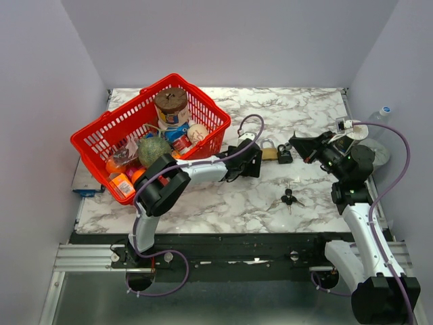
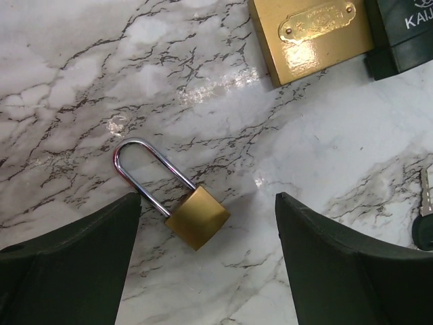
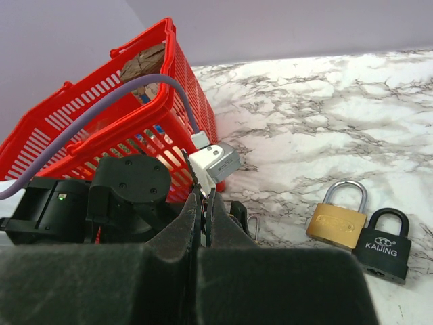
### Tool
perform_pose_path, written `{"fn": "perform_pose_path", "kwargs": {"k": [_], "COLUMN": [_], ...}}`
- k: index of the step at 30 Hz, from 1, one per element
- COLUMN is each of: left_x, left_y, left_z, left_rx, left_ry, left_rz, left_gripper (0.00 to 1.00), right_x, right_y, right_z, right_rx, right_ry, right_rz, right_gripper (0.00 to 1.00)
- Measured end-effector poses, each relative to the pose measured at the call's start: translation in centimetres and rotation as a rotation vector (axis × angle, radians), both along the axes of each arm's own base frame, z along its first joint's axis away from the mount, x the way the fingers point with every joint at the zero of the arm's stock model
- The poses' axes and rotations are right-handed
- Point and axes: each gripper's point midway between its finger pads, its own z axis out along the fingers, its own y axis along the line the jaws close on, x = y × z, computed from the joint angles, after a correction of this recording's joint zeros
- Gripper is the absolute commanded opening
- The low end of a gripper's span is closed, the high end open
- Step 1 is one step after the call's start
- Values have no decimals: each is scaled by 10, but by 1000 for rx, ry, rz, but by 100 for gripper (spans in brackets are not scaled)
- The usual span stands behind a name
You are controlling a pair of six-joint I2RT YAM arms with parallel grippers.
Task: Unlock with the key
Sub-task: Pick up the lock from the center of the board.
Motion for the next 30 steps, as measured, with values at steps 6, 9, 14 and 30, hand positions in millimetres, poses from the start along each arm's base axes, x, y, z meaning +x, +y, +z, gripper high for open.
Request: {"fn": "perform_pose_path", "kwargs": {"k": [6,9,14,30], "left_x": [5,9,9,-4], "left_y": [-2,-6,-4,16], "left_z": [-1,-1,-2,-9], "left_rx": [35,46,57,180], "left_ry": [-26,-38,-39,-11], "left_rz": [-42,-59,-59,21], "left_gripper": [87,87,84,61], "right_x": [1,1,1,2], "right_y": [0,0,0,0], "right_z": [-1,-1,-1,-3], "right_rx": [-2,-6,-7,-7], "right_ry": [2,0,-1,5], "right_rz": [0,0,0,0], "right_gripper": [1,1,1,1]}}
